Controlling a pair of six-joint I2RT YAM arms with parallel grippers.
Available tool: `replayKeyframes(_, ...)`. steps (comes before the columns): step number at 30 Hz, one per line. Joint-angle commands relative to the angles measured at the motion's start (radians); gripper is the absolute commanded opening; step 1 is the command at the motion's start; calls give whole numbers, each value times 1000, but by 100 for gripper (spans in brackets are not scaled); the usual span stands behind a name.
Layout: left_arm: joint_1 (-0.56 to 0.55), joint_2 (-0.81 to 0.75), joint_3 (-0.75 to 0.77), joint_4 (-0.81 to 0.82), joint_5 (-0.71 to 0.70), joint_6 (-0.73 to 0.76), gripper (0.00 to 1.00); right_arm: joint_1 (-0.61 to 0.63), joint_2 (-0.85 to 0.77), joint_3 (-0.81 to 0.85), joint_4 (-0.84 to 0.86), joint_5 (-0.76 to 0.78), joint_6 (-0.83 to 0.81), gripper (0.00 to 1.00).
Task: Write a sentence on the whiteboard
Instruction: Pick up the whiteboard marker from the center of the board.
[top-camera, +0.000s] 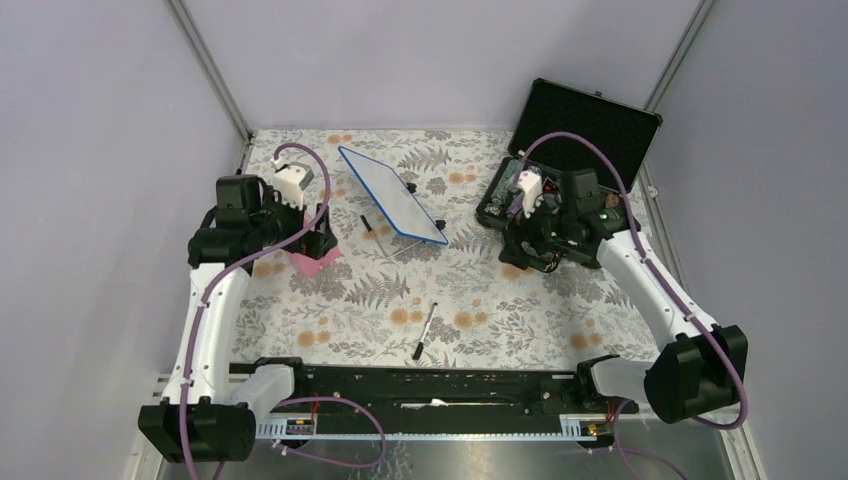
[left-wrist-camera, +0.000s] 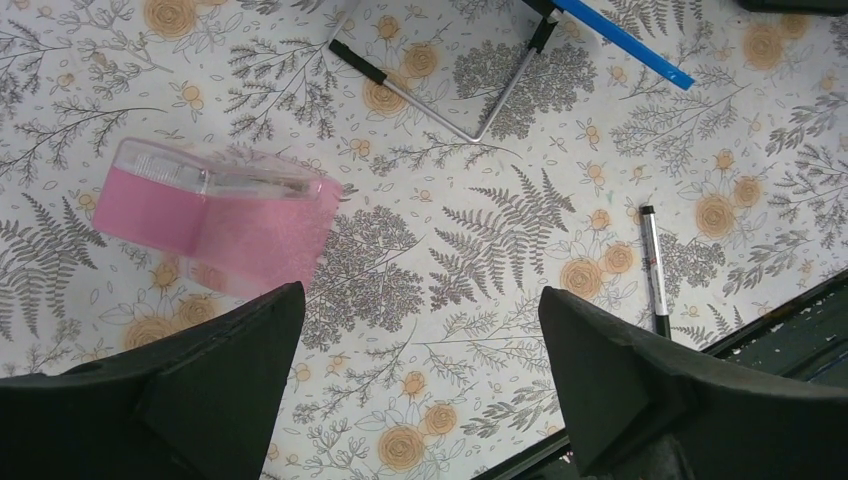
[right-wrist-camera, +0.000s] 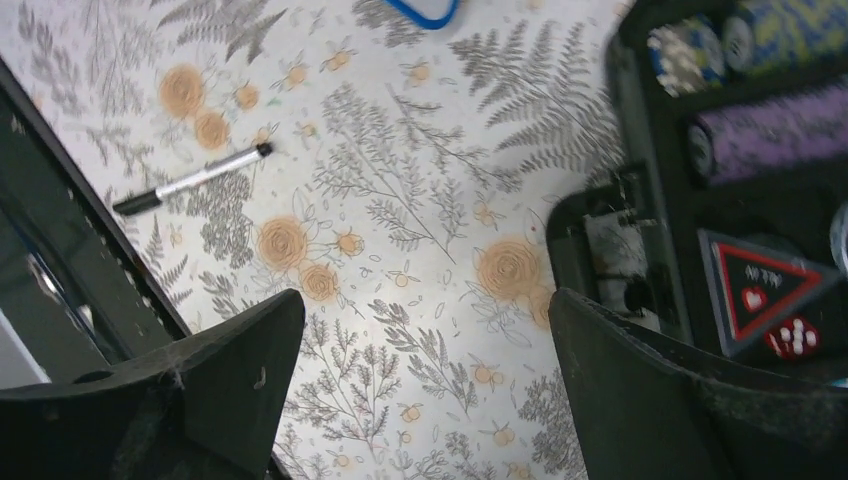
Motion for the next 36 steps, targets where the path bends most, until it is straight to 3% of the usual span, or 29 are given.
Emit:
replayKeyframes(1, -4, -6, -6, 17, 46, 10, 99, 133, -12, -31, -32, -22, -206, 99)
replayKeyframes(6, -4, 19, -19, 18, 63, -22, 99, 317, 52, 2, -110, -48, -480, 99)
replayKeyframes(17, -3, -38, -66, 94, 42, -143, 99, 674, 258, 42, 2, 69, -578, 99)
replayKeyframes(24, -4, -37, -71, 119, 52, -182, 99, 771, 344, -1, 144, 159, -673, 93)
replayKeyframes(36, -4, -35, -68, 119, 55, -186, 99, 779, 425, -18, 202, 149, -738, 91)
